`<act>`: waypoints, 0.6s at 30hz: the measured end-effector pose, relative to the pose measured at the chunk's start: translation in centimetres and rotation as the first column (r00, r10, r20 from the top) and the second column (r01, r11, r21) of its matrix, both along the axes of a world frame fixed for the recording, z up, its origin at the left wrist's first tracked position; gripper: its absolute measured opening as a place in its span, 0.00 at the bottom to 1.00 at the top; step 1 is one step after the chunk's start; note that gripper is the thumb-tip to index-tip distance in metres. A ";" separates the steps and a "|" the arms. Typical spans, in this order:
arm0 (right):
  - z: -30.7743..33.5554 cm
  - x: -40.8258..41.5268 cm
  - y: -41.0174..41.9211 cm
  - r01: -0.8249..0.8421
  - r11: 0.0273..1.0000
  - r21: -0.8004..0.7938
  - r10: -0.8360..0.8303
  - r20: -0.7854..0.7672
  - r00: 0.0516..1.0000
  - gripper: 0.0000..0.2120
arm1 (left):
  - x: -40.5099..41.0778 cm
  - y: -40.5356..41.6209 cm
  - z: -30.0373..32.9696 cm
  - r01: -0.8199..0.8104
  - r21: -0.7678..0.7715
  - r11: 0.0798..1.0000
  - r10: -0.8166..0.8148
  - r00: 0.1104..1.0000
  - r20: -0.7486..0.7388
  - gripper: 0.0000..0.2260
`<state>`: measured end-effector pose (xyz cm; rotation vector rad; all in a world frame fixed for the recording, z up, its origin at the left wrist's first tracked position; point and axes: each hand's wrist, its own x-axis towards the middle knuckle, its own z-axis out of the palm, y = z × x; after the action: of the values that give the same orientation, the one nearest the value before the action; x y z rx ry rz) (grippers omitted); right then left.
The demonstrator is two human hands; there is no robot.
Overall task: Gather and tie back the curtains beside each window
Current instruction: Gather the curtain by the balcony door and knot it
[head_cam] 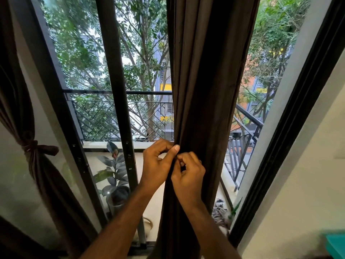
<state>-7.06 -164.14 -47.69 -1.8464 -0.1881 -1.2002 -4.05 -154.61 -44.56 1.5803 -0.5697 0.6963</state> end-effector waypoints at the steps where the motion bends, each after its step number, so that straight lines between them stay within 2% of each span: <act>1: 0.1 -0.2 0.1 0.008 1.000 -0.009 -0.008 -0.007 1.000 0.08 | -0.2 -0.1 0.2 -0.001 0.003 1.000 0.001 1.000 0.003 0.12; 3: 0.2 -0.5 0.1 0.009 0.999 -0.032 -0.010 -0.023 1.000 0.08 | -0.4 -0.4 0.5 -0.041 0.005 0.999 0.041 0.999 0.012 0.12; 5: 0.5 -0.8 -0.3 -0.019 0.997 -0.070 0.018 -0.019 1.000 0.07 | -0.3 -0.6 0.9 -0.116 0.025 0.993 0.115 0.992 0.045 0.16; 8: 1.1 -2.6 -1.7 -0.013 0.995 -0.098 0.017 0.039 0.999 0.05 | 0.0 -0.4 0.9 -0.189 0.063 0.980 0.182 0.978 0.103 0.17; 10: 1.3 -4.2 -2.9 0.076 0.997 -0.001 -0.076 0.069 0.995 0.08 | 0.5 0.1 0.6 -0.214 0.066 0.975 0.206 0.973 0.100 0.15; 14: 1.9 -5.3 -5.8 0.266 0.941 0.211 -0.282 0.048 0.958 0.22 | 1.1 0.7 0.4 -0.250 0.053 0.967 0.244 0.964 0.101 0.15; 18: 2.0 -4.4 -8.2 0.313 0.899 0.308 -0.319 -0.032 0.947 0.28 | 0.8 0.6 0.5 -0.255 0.057 0.965 0.249 0.964 0.096 0.18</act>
<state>-11.46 -172.35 -45.69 -1.6251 0.2893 -1.3805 -3.24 -153.97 -44.03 1.7106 -0.4651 0.9504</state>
